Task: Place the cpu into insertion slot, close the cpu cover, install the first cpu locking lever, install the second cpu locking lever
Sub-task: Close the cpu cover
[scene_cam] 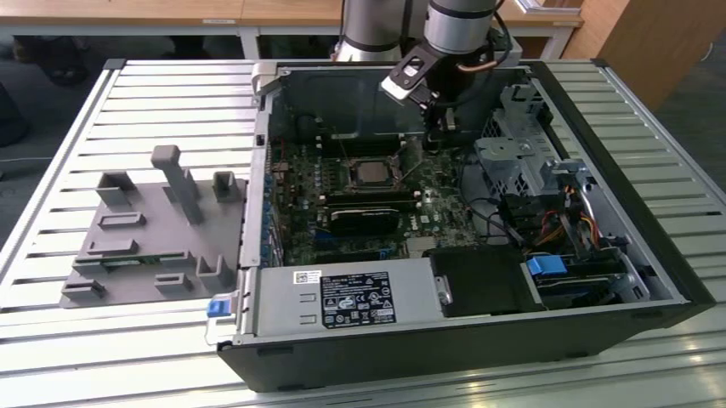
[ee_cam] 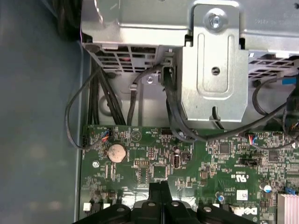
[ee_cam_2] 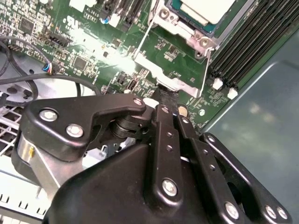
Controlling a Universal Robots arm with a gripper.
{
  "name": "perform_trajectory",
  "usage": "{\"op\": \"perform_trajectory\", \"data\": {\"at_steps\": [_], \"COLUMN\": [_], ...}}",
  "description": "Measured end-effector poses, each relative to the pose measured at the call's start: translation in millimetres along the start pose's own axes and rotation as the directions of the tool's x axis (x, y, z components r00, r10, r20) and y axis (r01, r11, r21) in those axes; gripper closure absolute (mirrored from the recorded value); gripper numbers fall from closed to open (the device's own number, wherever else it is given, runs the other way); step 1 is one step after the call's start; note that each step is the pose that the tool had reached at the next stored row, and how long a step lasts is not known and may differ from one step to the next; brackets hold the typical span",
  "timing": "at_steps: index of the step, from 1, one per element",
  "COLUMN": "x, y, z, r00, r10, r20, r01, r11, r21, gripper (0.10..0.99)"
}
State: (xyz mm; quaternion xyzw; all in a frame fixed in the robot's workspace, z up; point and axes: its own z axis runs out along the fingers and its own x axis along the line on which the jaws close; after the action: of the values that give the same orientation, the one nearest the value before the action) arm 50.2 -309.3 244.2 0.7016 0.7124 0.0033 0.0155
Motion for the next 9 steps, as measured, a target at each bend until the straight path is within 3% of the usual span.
{"op": "perform_trajectory", "data": {"at_steps": [9], "x": [-1.1], "y": [-9.4], "z": [0.8], "r00": [1.0], "r10": [0.0], "r20": [-0.0001], "r01": [0.0], "r11": [1.0], "r21": [0.0], "gripper": [0.98]}}
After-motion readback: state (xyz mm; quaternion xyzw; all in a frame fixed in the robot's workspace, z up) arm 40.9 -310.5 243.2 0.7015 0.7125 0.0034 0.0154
